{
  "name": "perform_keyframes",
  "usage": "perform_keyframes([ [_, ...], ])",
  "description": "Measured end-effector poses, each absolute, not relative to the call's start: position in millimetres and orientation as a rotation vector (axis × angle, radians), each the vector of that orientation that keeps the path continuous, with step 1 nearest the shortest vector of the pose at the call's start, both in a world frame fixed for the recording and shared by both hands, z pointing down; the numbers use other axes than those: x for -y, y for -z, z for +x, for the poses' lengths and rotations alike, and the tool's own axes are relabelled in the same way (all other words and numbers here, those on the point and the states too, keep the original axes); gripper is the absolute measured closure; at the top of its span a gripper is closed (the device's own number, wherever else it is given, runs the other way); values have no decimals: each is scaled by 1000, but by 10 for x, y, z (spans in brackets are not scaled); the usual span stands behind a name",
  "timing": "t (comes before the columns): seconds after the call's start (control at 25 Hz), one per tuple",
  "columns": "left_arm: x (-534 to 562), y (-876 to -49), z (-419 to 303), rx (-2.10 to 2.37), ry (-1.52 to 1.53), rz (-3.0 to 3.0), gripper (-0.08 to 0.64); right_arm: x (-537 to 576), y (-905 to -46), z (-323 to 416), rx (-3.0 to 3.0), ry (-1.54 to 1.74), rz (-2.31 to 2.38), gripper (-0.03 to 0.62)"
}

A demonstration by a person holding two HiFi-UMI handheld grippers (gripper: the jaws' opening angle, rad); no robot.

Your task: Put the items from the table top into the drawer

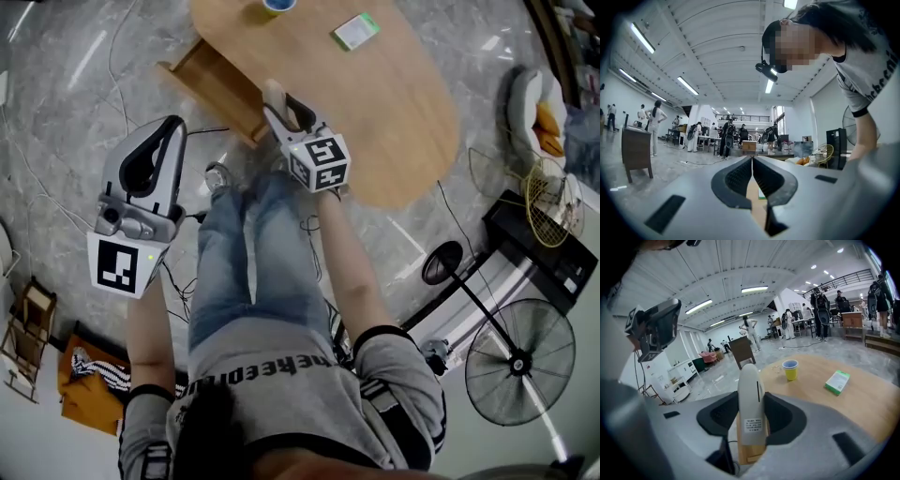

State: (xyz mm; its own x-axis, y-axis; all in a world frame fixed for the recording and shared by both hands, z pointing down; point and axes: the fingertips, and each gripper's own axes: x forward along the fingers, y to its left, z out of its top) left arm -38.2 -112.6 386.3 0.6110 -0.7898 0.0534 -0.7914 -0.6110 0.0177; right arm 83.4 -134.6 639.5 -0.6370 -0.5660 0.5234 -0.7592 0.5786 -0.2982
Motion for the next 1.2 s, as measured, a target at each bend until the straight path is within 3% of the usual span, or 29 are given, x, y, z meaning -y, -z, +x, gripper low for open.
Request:
perform_keyframes([
  [0.48, 949, -4055, -1159, 1506, -4, 2692, 547, 1285, -6884, 43, 2373, -659, 907, 419],
  [1.2, 980, -4523, -1678, 1533, 23, 2632, 546, 1334, -8065, -338, 2112, -578, 822, 419],
])
